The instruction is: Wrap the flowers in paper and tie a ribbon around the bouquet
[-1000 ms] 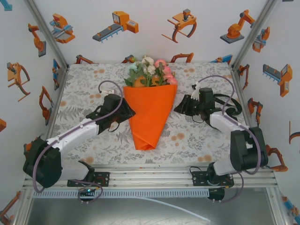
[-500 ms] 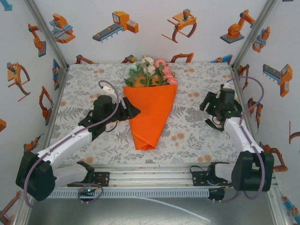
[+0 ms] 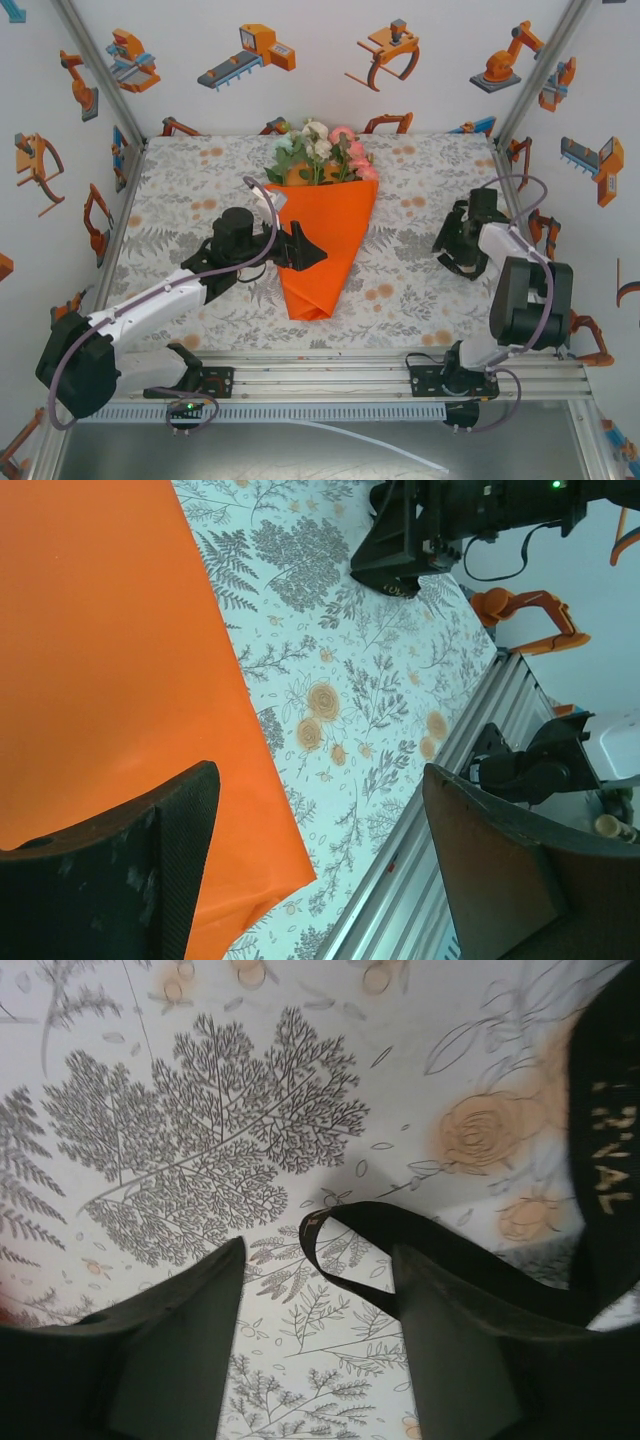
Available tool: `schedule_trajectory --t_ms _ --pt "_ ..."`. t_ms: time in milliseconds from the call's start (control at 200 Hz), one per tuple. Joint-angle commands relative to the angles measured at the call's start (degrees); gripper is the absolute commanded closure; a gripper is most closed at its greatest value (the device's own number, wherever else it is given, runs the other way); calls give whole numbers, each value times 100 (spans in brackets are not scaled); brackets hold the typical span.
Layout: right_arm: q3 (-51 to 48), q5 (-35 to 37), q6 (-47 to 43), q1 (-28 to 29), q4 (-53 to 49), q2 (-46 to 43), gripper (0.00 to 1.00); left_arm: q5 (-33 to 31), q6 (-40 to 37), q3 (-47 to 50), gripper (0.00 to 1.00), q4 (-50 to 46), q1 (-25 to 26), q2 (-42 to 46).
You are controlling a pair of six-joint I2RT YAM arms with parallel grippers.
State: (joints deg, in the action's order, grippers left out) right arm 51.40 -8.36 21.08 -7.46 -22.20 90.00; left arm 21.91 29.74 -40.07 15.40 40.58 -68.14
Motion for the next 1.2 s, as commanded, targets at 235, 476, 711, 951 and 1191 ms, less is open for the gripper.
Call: schedule_trajectory --t_ms 235,476,711,951,1191 --pt "725 -1121 1186 880 159 -1445 100 -354 -107 8 24 18 16 78" --pt "1177 -298 2421 3124 1714 -1503 100 -99 196 -22 23 539 20 -156" --pt "1571 -694 1913 3897 1604 -938 95 -557 93 38 23 36 27 108" --pt "1717 -1486 1219 3908 1149 -913 64 -1361 76 -27 22 -422 9 235" --pt "933 1350 956 2508 280 -1819 59 -672 357 -201 23 -13 28 -235"
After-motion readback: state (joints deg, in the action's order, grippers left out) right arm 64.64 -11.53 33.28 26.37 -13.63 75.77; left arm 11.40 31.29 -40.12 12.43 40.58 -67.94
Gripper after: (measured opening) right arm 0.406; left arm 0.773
